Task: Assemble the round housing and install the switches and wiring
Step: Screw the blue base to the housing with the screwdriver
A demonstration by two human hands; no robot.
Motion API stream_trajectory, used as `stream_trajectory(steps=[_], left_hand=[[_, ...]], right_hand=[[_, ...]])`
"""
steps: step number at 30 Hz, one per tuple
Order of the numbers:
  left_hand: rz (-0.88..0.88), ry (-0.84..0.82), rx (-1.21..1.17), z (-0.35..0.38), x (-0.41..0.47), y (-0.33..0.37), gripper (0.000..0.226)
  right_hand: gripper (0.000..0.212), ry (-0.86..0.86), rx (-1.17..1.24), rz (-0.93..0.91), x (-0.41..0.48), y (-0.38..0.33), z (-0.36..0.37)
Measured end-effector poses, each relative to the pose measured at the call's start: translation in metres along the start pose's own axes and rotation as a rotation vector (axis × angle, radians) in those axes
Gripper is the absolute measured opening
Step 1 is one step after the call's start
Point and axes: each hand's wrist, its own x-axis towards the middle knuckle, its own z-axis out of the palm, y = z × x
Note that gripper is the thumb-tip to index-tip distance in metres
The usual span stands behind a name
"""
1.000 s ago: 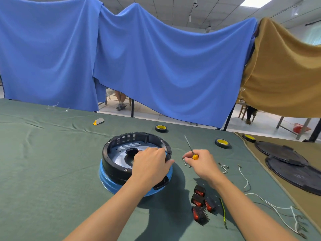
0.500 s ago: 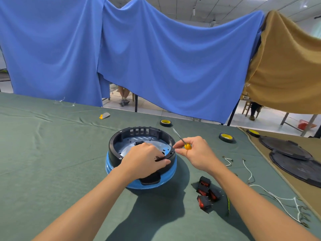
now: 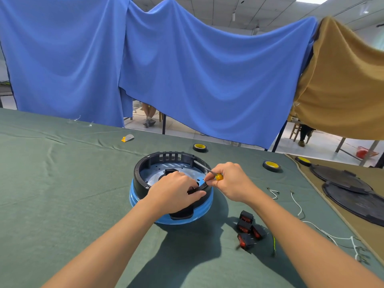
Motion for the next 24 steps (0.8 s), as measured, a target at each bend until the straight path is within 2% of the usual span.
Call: stream_trajectory(steps=[7, 11, 13, 24], left_hand=[[0.003, 0.017, 0.006, 0.0012, 0.0006, 0.0002, 0.04], [0.009, 0.028, -0.004, 0.0018, 0.0001, -0.0003, 0.041], [0.011, 0.034, -0.004, 0.0021, 0.0, 0.0, 0.04], [0.016, 0.047, 0.023, 0.0059, 0.0025, -0.0017, 0.045]], right_hand=[[0.015, -0.04, -0.034, 0.001, -0.0004, -0.002, -0.002], [0.017, 0.119, 0.162, 0.14, -0.0013, 0.0, -0.0025], [0.015, 0.143, 0.21, 0.179, -0.0018, -0.0003, -0.0026], [0.005, 0.002, 0.524, 0.42, 0.0003, -0.0068, 0.0065]])
